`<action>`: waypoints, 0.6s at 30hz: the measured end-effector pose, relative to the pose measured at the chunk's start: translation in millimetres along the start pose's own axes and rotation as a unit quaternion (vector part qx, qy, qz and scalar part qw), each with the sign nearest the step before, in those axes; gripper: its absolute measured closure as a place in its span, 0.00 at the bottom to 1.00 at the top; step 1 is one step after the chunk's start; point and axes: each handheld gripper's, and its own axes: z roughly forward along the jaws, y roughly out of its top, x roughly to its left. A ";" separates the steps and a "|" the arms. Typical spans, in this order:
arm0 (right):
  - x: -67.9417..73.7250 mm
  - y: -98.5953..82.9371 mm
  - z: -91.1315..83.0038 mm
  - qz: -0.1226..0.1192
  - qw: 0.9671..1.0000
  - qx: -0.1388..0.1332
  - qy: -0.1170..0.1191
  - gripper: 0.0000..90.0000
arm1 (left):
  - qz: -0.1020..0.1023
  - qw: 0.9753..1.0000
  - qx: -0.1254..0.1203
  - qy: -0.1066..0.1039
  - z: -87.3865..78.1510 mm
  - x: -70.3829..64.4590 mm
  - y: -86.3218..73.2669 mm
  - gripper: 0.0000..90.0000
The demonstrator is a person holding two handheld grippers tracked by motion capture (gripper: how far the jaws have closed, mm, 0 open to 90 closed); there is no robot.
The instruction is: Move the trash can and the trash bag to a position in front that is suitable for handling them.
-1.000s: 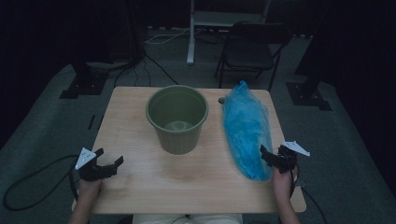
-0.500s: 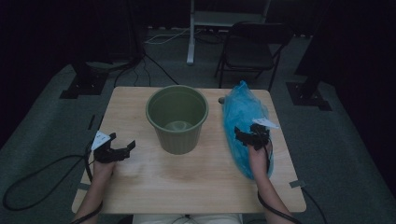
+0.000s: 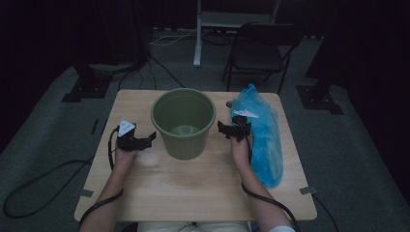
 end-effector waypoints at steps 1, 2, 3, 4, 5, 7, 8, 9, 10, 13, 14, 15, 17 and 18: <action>1.9 0.9 3.2 0.003 1.000 0.001 0.006 0.14 | 0.002 1.000 0.001 -0.003 1.8 0.8 1.7 0.00; 3.5 1.8 5.9 0.003 1.000 0.000 0.012 0.14 | 0.003 1.000 0.002 -0.001 3.5 1.0 3.2 0.00; 5.7 2.7 8.7 -0.001 1.000 0.003 0.011 0.14 | 0.003 1.000 0.002 -0.001 5.3 1.3 4.5 0.00; 7.7 3.7 11.4 -0.006 1.000 0.007 0.008 0.14 | 0.002 1.000 0.002 -0.002 6.5 1.2 5.3 0.00; 9.2 4.6 13.8 -0.011 1.000 0.011 0.010 0.14 | 0.005 1.000 0.004 0.001 8.0 0.5 6.2 0.00; 11.5 6.2 16.6 -0.009 1.000 0.020 0.016 0.14 | 0.001 1.000 0.004 -0.009 9.5 -0.8 7.8 0.00; 11.9 6.7 17.0 -0.008 0.999 0.023 0.025 0.14 | 0.005 1.000 0.002 -0.007 9.8 -2.2 8.3 0.00; 12.4 6.8 16.9 -0.008 0.999 0.023 0.029 0.14 | 0.004 1.000 0.002 -0.011 10.8 -3.2 8.8 0.00; 13.2 6.5 16.5 -0.010 0.999 0.021 0.031 0.14 | 0.002 1.000 0.005 -0.015 11.9 -3.7 9.0 0.00; 15.8 5.8 14.6 -0.013 0.999 0.012 0.043 0.14 | 0.006 1.000 0.014 -0.012 12.4 -6.0 8.7 0.00; 15.8 5.2 13.7 -0.014 0.999 0.008 0.044 0.15 | 0.003 1.000 0.017 -0.013 12.5 -6.1 8.2 0.00; 15.1 4.9 13.5 -0.011 0.999 0.010 0.050 0.15 | 0.003 1.000 0.020 -0.014 12.1 -6.4 8.0 0.00; 13.3 4.0 12.8 -0.008 0.998 0.013 0.059 0.15 | 0.008 1.000 0.023 -0.015 11.0 -8.4 8.6 0.00; 12.9 3.7 11.8 -0.010 0.998 0.014 0.061 0.16 | 0.010 0.999 0.025 -0.016 10.5 -9.2 9.2 0.00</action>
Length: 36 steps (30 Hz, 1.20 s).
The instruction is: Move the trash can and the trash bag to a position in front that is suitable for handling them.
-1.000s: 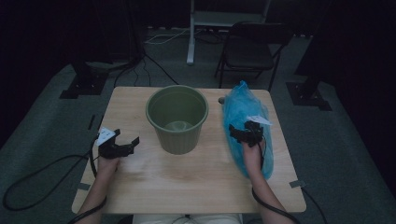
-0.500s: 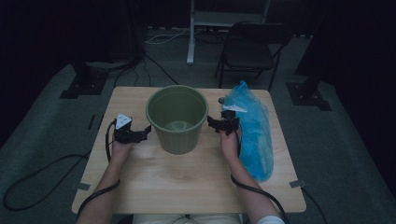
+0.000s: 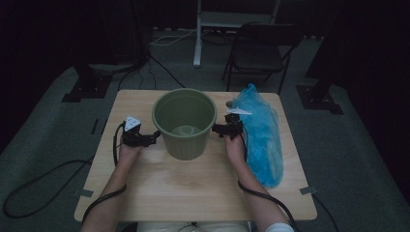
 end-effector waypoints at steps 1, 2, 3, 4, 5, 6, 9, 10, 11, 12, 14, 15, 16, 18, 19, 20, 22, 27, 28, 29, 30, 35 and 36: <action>0.3 -0.3 -1.6 -0.004 1.000 0.001 -0.001 0.16 | 0.002 1.000 0.002 -0.001 -0.6 -0.7 0.4 0.00; 0.4 -0.7 -2.9 -0.010 1.000 0.001 -0.001 0.17 | 0.003 1.000 0.004 -0.004 -1.2 -1.7 0.5 0.00; 0.4 -0.8 -4.5 -0.011 1.000 0.004 0.000 0.17 | 0.003 1.000 0.006 -0.006 -1.7 -2.9 0.3 0.00; 0.4 -1.6 -6.1 -0.010 1.000 0.004 0.000 0.18 | 0.003 1.000 0.007 -0.009 -2.1 -3.9 0.0 0.00; 0.2 -2.7 -7.5 -0.011 1.000 0.003 0.000 0.18 | 0.002 1.000 0.008 -0.010 -3.0 -5.3 -0.4 0.00; -0.3 -3.7 -9.2 -0.011 1.000 0.004 0.001 0.18 | 0.003 1.000 0.009 -0.013 -4.3 -6.6 -0.8 0.00; -0.5 -8.2 -14.9 -0.015 1.000 0.000 0.002 0.18 | 0.008 1.000 0.013 -0.023 -8.6 -11.0 -2.5 0.00; -0.5 -9.7 -17.1 -0.017 1.000 -0.001 0.003 0.18 | 0.012 1.000 0.013 -0.024 -10.5 -12.8 -3.2 0.00; -0.5 -10.8 -19.1 -0.019 1.000 0.001 0.006 0.18 | 0.014 0.999 0.015 -0.026 -12.2 -14.4 -3.8 0.00; -0.3 -12.0 -21.5 -0.021 1.000 0.003 0.007 0.18 | 0.015 0.999 0.016 -0.028 -13.8 -15.9 -4.5 0.00; 1.3 -14.7 -26.9 -0.029 1.000 0.005 0.008 0.19 | 0.020 0.999 0.017 -0.030 -17.8 -19.3 -6.2 0.00; 2.1 -16.2 -29.8 -0.031 0.999 0.006 0.008 0.19 | 0.021 0.999 0.018 -0.033 -19.7 -20.9 -7.1 0.00; 2.7 -17.8 -32.5 -0.034 0.999 0.007 0.008 0.19 | 0.023 0.999 0.018 -0.035 -21.8 -22.6 -8.2 0.00; 3.4 -19.5 -35.3 -0.037 0.999 0.007 0.008 0.19 | 0.032 0.999 0.020 -0.038 -26.6 -26.3 -9.6 0.00; 4.7 -23.6 -41.1 -0.042 0.999 0.008 0.012 0.19 | 0.035 0.998 0.021 -0.040 -28.7 -28.0 -10.4 0.00; 5.2 -25.7 -44.1 -0.043 0.999 0.008 0.014 0.19 | 0.036 0.998 0.023 -0.042 -31.2 -29.7 -11.3 0.00; 6.1 -30.6 -49.3 -0.043 0.999 0.007 0.020 0.19 | 0.038 0.998 0.024 -0.047 -35.6 -32.3 -13.7 0.00; 8.9 -42.4 -64.5 -0.044 0.998 0.012 0.035 0.19 | 0.039 0.997 0.026 -0.059 -49.9 -43.1 -21.8 0.00; 10.8 -45.1 -68.8 -0.050 0.998 0.011 0.033 0.19 | 0.042 0.997 0.026 -0.058 -52.9 -45.5 -22.9 0.00; 12.1 -47.5 -72.0 -0.055 0.998 0.010 0.033 0.19 | 0.044 0.997 0.027 -0.058 -54.9 -46.9 -23.6 0.00; 12.8 -49.1 -74.3 -0.056 0.998 0.011 0.034 0.19 | 0.046 0.997 0.029 -0.060 -58.6 -49.4 -24.9 0.00; 18.0 -61.4 -89.5 -0.062 0.997 0.016 0.051 0.19 | 0.061 0.996 0.032 -0.063 -73.0 -57.3 -30.2 0.00; 19.4 -64.0 -92.4 -0.064 0.996 0.016 0.053 0.19 | 0.061 0.996 0.032 -0.064 -76.1 -58.6 -31.9 0.00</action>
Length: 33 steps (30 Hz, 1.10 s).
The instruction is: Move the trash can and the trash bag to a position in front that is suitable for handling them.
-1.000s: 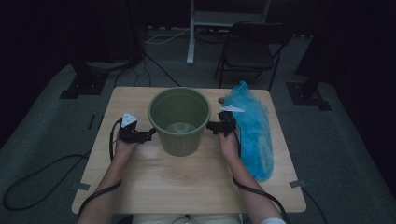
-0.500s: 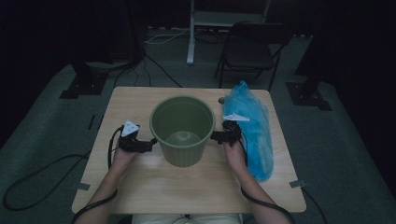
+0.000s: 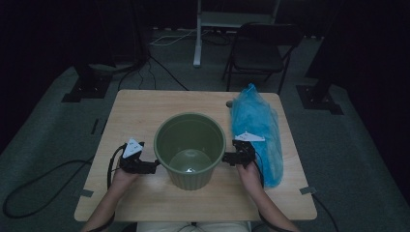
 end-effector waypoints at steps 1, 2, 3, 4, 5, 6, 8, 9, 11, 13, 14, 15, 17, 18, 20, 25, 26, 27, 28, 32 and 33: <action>2.4 -2.5 -2.9 0.000 1.000 0.001 0.004 0.19 | -0.002 1.000 0.000 -0.001 -1.7 -1.2 -1.3 0.00; 4.1 -4.0 -5.1 -0.002 1.000 0.003 0.006 0.19 | -0.002 1.000 -0.001 -0.002 -3.0 -2.3 -2.1 0.00; 5.1 -5.0 -6.6 -0.003 1.000 0.004 0.006 0.19 | -0.001 1.000 -0.002 0.003 -4.9 -4.8 -3.2 0.00; 7.1 -6.8 -9.0 -0.005 1.000 0.004 0.005 0.19 | -0.001 1.000 -0.002 0.003 -6.0 -6.3 -3.8 0.00; 8.1 -7.9 -10.4 -0.005 1.000 0.004 0.005 0.19 | 0.000 1.000 -0.002 0.003 -7.4 -7.9 -4.7 0.00; 8.7 -9.3 -12.1 -0.004 1.000 0.005 0.007 0.19 | -0.002 1.000 -0.003 0.001 -8.6 -9.6 -6.0 0.00; 9.1 -11.0 -14.8 -0.004 1.000 0.008 0.010 0.19 | -0.002 1.000 -0.003 -0.003 -10.6 -11.2 -7.7 0.00; 8.7 -10.9 -15.5 -0.007 1.000 0.010 0.012 0.18 | -0.001 1.000 -0.002 -0.006 -10.9 -11.6 -7.7 0.00; 5.5 -9.4 -16.0 -0.006 1.000 0.012 0.017 0.14 | 0.000 1.000 -0.007 0.004 -11.6 -12.8 -7.6 0.00; -4.0 -4.2 -18.9 0.003 1.000 0.011 0.025 0.14 | 0.005 1.000 -0.027 0.001 -16.2 -12.5 -9.3 0.00; -10.2 -0.6 -22.9 0.007 1.000 0.003 0.007 0.14 | -0.001 0.999 -0.033 -0.003 -17.8 -11.3 -10.8 0.00; -19.0 3.6 -27.7 0.005 1.000 -0.006 -0.007 0.14 | -0.009 0.999 -0.035 -0.008 -19.6 -9.8 -13.1 0.00; -43.3 11.6 -38.0 0.021 0.999 -0.019 -0.040 0.14 | -0.017 0.999 -0.034 -0.014 -24.3 -6.0 -19.1 0.00; -58.5 14.2 -42.4 0.037 0.998 -0.021 -0.052 0.14 | -0.020 0.999 -0.035 -0.015 -26.5 -4.8 -21.9 0.00; -85.8 15.5 -49.0 0.061 0.995 -0.019 -0.076 0.14 | -0.030 0.998 -0.045 -0.017 -33.0 -0.8 -30.6 0.00; -154.5 2.3 -52.7 0.111 0.984 0.010 -0.139 0.14 | -0.063 0.997 -0.049 -0.001 -44.4 11.2 -52.2 0.00; -163.2 -1.5 -50.7 0.117 0.982 0.020 -0.150 0.14 | -0.070 0.996 -0.051 -0.001 -45.3 13.7 -56.5 0.00; -172.0 -6.2 -46.9 0.123 0.979 0.031 -0.158 0.14 | -0.078 0.996 -0.051 -0.004 -45.6 15.6 -59.3 0.00; -177.6 -9.7 -43.6 0.126 0.979 0.038 -0.159 0.14 | -0.086 0.995 -0.053 -0.007 -45.6 16.8 -61.5 0.00; -188.1 -19.2 -28.9 0.129 0.973 0.063 -0.178 0.14 | -0.082 0.995 -0.048 -0.007 -44.4 16.2 -64.5 0.00; -188.5 -20.9 -25.2 0.125 0.973 0.068 -0.184 0.15 | -0.078 0.996 -0.048 -0.009 -44.1 14.9 -64.4 0.00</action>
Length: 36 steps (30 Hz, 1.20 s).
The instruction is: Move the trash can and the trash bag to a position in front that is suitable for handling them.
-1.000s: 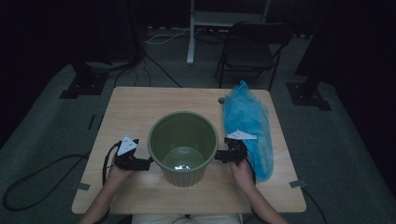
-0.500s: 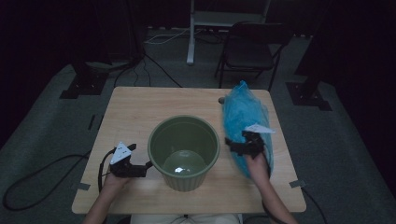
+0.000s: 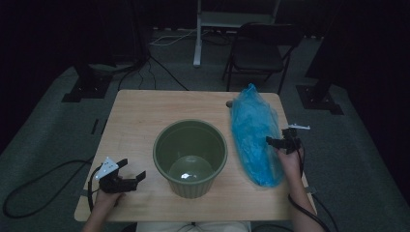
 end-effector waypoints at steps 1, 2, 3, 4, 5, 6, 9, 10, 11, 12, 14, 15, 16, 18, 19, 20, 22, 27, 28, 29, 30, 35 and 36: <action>1.5 -1.0 3.3 -0.003 1.000 0.003 -0.004 0.17 | 0.003 1.000 0.002 -0.002 0.2 -1.5 0.2 0.00; 3.3 -1.9 6.0 -0.005 1.000 0.007 -0.004 0.18 | 0.007 1.000 0.003 -0.005 0.5 -2.9 0.4 0.00; 5.6 -2.8 8.6 -0.009 1.000 0.011 -0.002 0.20 | 0.010 1.000 0.004 -0.007 0.7 -4.7 0.5 0.00; 9.6 -3.6 9.5 -0.020 1.000 0.010 -0.010 0.27 | 0.017 1.000 0.010 -0.006 1.2 -5.9 0.7 0.00; 13.2 -3.8 9.3 -0.029 0.999 0.008 -0.014 0.31 | 0.021 1.000 0.014 -0.005 1.6 -6.7 0.7 0.00; 15.9 -4.1 9.3 -0.034 0.999 0.008 -0.013 0.34 | 0.021 1.000 0.017 -0.007 1.6 -7.3 0.6 0.00; 25.1 -6.9 7.8 -0.056 0.998 0.015 -0.032 0.39 | 0.023 1.000 0.019 -0.007 -0.1 -8.6 0.9 0.00; 27.5 -8.1 5.9 -0.060 0.998 0.017 -0.032 0.43 | 0.022 1.000 0.018 -0.007 -1.0 -9.0 1.1 0.00; 28.7 -8.9 4.4 -0.061 0.997 0.020 -0.031 0.44 | 0.023 1.000 0.017 -0.008 -2.8 -9.4 1.6 0.00; 30.7 -11.2 1.9 -0.060 0.998 0.021 -0.031 0.48 | 0.022 1.000 0.016 -0.009 -4.4 -9.9 1.9 0.00; 34.5 -14.5 -2.9 -0.067 0.997 0.027 -0.024 0.58 | 0.024 1.000 0.014 -0.010 -7.9 -10.5 2.1 0.00; 37.3 -16.1 -5.1 -0.078 0.996 0.029 -0.016 0.66 | 0.026 0.999 0.015 -0.011 -9.7 -10.5 1.6 0.00; 40.5 -18.6 -7.0 -0.093 0.995 0.028 -0.009 0.70 | 0.028 0.999 0.017 -0.010 -11.4 -10.0 1.0 0.00; 46.2 -23.7 -10.4 -0.107 0.994 0.022 -0.011 0.81 | 0.026 0.999 0.019 -0.007 -13.9 -8.4 -0.9 0.00; 48.8 -27.1 -12.5 -0.109 0.994 0.020 -0.009 0.87 | 0.025 0.999 0.020 -0.005 -14.8 -7.4 -1.6 0.00; 49.9 -29.4 -13.8 -0.106 0.994 0.017 -0.005 0.91 | 0.022 1.000 0.021 -0.002 -15.8 -6.2 -2.4 0.00; 53.0 -36.0 -17.4 -0.112 0.994 0.011 0.013 0.96 | 0.019 1.000 0.018 0.003 -17.9 -4.4 -4.1 0.00; 59.2 -52.1 -29.0 -0.114 0.990 0.012 0.079 0.98 | 0.015 1.000 0.012 0.003 -18.9 -3.4 -6.3 0.00; 61.2 -55.2 -32.2 -0.119 0.989 0.016 0.087 0.98 | 0.017 1.000 0.011 0.004 -18.1 -4.0 -6.8 0.00; 63.6 -58.7 -35.5 -0.129 0.988 0.016 0.085 0.98 | 0.017 1.000 0.011 0.004 -17.0 -4.6 -7.5 0.00; 64.9 -61.8 -38.4 -0.135 0.987 0.017 0.089 0.98 | 0.017 1.000 0.012 0.004 -15.8 -5.2 -8.3 0.00; 67.7 -75.6 -52.7 -0.148 0.982 0.026 0.112 0.92 | 0.022 1.000 0.013 0.003 -12.4 -7.2 -10.8 0.00; 67.3 -77.9 -56.0 -0.147 0.982 0.029 0.115 0.90 | 0.023 1.000 0.013 0.004 -12.3 -7.4 -10.8 0.00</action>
